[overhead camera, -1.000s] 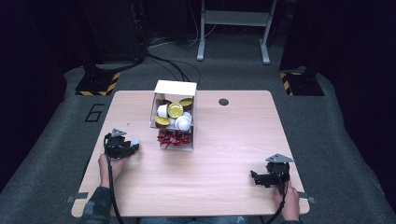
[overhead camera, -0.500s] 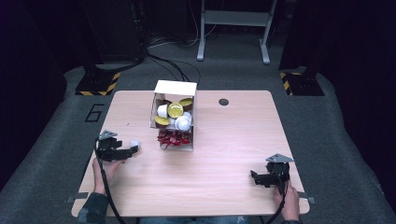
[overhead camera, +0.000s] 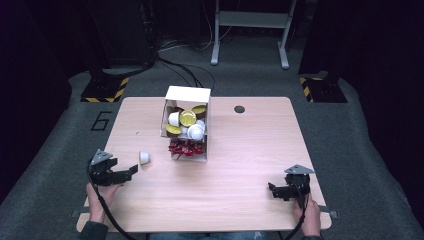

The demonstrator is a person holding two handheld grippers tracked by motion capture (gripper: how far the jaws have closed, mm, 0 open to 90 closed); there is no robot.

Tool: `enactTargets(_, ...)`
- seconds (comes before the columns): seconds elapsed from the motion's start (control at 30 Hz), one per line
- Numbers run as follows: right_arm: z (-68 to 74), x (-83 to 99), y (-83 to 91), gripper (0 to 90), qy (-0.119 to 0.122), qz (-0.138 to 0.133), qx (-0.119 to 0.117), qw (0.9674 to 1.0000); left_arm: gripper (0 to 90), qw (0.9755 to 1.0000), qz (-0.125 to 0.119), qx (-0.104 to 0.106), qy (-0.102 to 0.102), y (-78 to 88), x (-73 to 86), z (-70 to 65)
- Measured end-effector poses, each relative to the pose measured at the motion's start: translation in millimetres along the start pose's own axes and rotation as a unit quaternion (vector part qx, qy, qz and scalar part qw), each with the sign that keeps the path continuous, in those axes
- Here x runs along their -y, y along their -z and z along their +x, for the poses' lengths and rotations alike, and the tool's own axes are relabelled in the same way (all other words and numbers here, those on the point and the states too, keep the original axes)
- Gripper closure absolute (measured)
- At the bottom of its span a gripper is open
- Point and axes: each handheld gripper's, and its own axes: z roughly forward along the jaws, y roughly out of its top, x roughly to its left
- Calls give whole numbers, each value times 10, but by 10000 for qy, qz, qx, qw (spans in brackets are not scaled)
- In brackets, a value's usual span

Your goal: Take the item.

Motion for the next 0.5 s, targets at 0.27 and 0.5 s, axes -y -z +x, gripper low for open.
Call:
enactTargets(0.27, -3, -3, -2, 0, 20, 6, -3, 10000, 22, 9998, 73, -154, 138, 113, 326, 71)
enactTargets(0.5, -6, -4, -4, 0, 37, 2, -3, 10000, 0, 9978, 388, -539, -86, 72, 578, 81)
